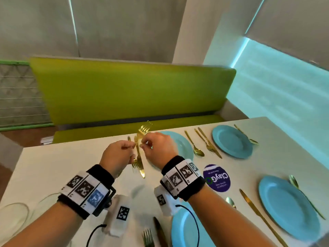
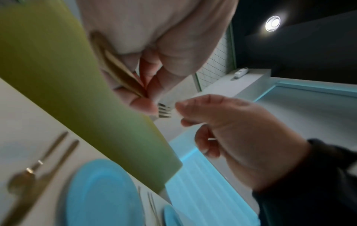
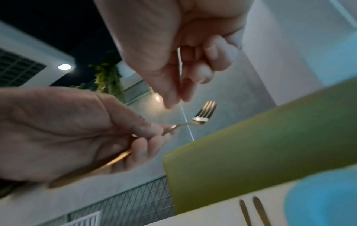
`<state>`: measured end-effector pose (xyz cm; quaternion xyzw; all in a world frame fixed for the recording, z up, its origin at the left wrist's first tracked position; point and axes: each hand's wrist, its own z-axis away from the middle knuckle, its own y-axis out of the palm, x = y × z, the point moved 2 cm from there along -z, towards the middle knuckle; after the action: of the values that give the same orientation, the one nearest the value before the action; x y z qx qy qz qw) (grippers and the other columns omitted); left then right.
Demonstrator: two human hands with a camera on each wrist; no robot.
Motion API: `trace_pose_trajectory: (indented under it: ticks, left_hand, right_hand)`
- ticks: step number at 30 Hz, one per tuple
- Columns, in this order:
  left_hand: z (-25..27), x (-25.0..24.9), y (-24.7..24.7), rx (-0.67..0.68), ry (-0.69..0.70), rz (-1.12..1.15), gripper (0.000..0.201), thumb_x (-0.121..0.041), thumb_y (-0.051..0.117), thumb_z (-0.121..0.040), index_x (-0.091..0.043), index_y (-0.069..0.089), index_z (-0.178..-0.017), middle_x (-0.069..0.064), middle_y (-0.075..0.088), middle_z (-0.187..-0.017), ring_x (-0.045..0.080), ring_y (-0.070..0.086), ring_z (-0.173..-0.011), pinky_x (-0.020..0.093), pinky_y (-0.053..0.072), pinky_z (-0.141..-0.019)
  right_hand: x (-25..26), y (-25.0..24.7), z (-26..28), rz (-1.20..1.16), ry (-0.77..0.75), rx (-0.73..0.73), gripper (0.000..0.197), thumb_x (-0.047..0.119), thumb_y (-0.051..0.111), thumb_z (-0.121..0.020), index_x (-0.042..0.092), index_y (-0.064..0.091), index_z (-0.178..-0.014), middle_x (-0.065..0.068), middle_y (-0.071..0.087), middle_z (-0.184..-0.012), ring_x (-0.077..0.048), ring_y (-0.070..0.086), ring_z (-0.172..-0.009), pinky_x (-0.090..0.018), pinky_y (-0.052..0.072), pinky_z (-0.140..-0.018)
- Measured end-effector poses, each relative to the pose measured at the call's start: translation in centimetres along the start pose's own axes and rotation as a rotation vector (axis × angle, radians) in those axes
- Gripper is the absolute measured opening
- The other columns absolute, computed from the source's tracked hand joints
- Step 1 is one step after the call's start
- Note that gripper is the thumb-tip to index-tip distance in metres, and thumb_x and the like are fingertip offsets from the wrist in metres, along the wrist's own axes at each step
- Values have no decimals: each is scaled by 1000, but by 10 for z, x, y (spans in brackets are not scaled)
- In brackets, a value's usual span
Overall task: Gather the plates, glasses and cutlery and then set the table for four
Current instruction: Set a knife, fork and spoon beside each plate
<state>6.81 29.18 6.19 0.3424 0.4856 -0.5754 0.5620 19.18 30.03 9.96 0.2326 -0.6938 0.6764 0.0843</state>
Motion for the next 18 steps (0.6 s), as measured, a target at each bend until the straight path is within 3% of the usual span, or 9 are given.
trace_pose_trajectory:
  ticks: [2, 5, 8, 10, 12, 13, 15, 16, 18]
  left_hand:
    - [13, -5, 19, 52, 14, 33, 22, 6, 50, -86, -6, 55, -104, 11, 60, -76, 18, 56, -62, 19, 51, -51]
    - [38, -7, 58, 138, 19, 78, 28, 6, 54, -84, -8, 48, -108, 11, 62, -78, 20, 60, -66, 26, 52, -58]
    - [67, -4, 99, 207, 30, 100, 31, 6, 57, -84, -9, 45, -109, 12, 63, -81, 19, 62, -68, 26, 51, -58]
    - [85, -2, 123, 233, 43, 108, 30, 5, 57, -85, -9, 44, -109, 11, 62, -81, 20, 63, -69, 26, 52, -59]
    - [100, -3, 146, 259, 54, 99, 31, 4, 59, -84, -9, 44, -108, 10, 64, -81, 20, 65, -70, 28, 54, -63]
    - [106, -3, 157, 272, 61, 75, 30, 2, 61, -83, -10, 45, -105, 8, 65, -80, 18, 65, -71, 30, 55, -67]
    - [114, -2, 178, 283, 71, -2, 27, -3, 65, -80, -17, 49, -96, 2, 66, -79, 17, 63, -76, 38, 53, -80]
    - [117, -1, 188, 280, 65, -35, 25, -6, 66, -80, -20, 49, -91, 0, 66, -79, 17, 62, -78, 40, 51, -84]
    - [123, 3, 205, 275, 46, -63, 21, -9, 66, -81, -19, 50, -91, -2, 63, -80, 19, 59, -79, 41, 50, -86]
  right_hand:
    - [-17, -6, 25, -40, 70, -19, 17, 27, 56, -90, 23, 69, -101, -5, 66, -103, -27, 62, -93, -32, 49, -75]
    - [-50, -19, 62, -117, 219, -54, 24, 36, 56, -91, 19, 71, -99, -4, 71, -101, -22, 64, -93, -26, 46, -74]
    - [-84, -29, 91, -227, 350, -30, 32, 39, 54, -91, 14, 72, -98, -6, 73, -97, -22, 65, -92, -23, 41, -72]
    - [-106, -33, 108, -353, 398, -44, 28, 35, 57, -90, 12, 73, -94, -10, 73, -93, -24, 63, -81, -29, 48, -76]
    - [-128, -40, 123, -457, 430, -83, 22, 30, 61, -87, 12, 73, -87, -8, 74, -87, -18, 58, -67, -36, 54, -78]
    - [-141, -45, 130, -482, 439, -87, 19, 27, 61, -87, 13, 72, -82, -3, 74, -79, -13, 57, -59, -33, 55, -72]
    - [-172, -55, 146, -512, 456, -82, 17, 23, 61, -88, 14, 70, -77, 10, 67, -55, -1, 51, -42, -19, 48, -50]
    - [-189, -60, 155, -522, 472, -84, 17, 22, 61, -88, 16, 68, -74, 11, 64, -51, 0, 49, -38, -13, 41, -44]
    - [-228, -69, 172, -498, 516, -68, 25, 20, 62, -87, 26, 61, -63, 1, 68, -67, -2, 48, -43, -12, 39, -45]
